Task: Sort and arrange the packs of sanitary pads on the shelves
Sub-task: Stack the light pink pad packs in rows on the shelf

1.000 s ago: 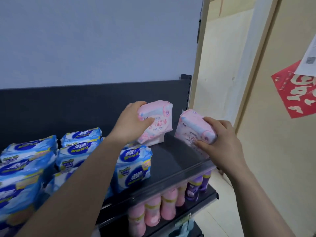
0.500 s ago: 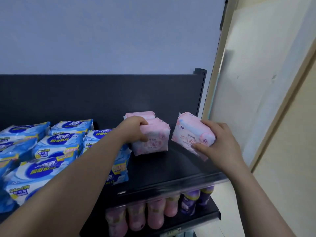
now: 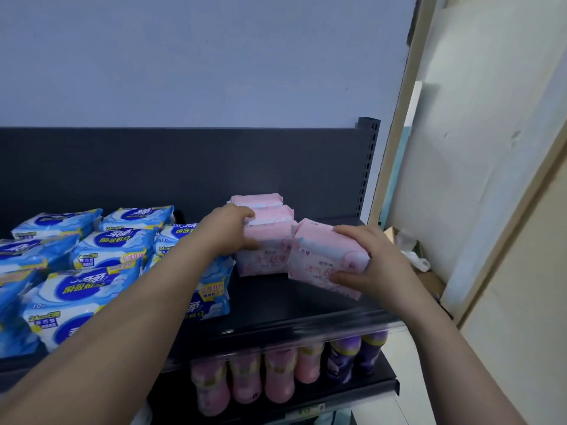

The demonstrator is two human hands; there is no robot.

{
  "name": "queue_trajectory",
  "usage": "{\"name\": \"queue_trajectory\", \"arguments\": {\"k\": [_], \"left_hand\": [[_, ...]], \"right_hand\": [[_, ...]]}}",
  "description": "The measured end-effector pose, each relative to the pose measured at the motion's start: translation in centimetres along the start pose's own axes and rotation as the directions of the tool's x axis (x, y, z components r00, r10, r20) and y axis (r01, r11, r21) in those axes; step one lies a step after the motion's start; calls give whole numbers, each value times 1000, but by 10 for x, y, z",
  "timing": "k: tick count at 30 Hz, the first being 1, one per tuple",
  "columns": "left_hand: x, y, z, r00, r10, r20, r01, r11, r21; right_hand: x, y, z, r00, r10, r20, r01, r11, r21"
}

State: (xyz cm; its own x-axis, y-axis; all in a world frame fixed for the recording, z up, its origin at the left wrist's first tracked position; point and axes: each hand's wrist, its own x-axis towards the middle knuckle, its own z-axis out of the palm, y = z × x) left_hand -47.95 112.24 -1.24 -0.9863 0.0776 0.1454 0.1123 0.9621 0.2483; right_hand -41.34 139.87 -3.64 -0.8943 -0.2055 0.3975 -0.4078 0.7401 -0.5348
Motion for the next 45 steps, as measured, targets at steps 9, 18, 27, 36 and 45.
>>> {"name": "queue_trajectory", "arguments": {"k": [9, 18, 27, 36, 45], "left_hand": [[-60, -19, -16, 966, -80, -244, 40, 986, -163], [-96, -15, -11, 908, -165, -385, 97, 977, -189], [-130, -14, -16, 878, -164, -450, 102, 982, -160], [-228, -87, -49, 802, -283, -527, 274, 957, -96], [-408, -201, -102, 629, -518, -580, 580, 809, -94]], "right_hand": [[26, -17, 48, 956, -163, 245, 145, 985, 89], [34, -12, 74, 955, -202, 220, 215, 976, -37], [21, -55, 72, 930, -366, 25, 367, 928, -59], [8, -172, 115, 833, -552, 47, 547, 832, 88], [-53, -358, 214, 673, -725, 144, 654, 675, 343]]}}
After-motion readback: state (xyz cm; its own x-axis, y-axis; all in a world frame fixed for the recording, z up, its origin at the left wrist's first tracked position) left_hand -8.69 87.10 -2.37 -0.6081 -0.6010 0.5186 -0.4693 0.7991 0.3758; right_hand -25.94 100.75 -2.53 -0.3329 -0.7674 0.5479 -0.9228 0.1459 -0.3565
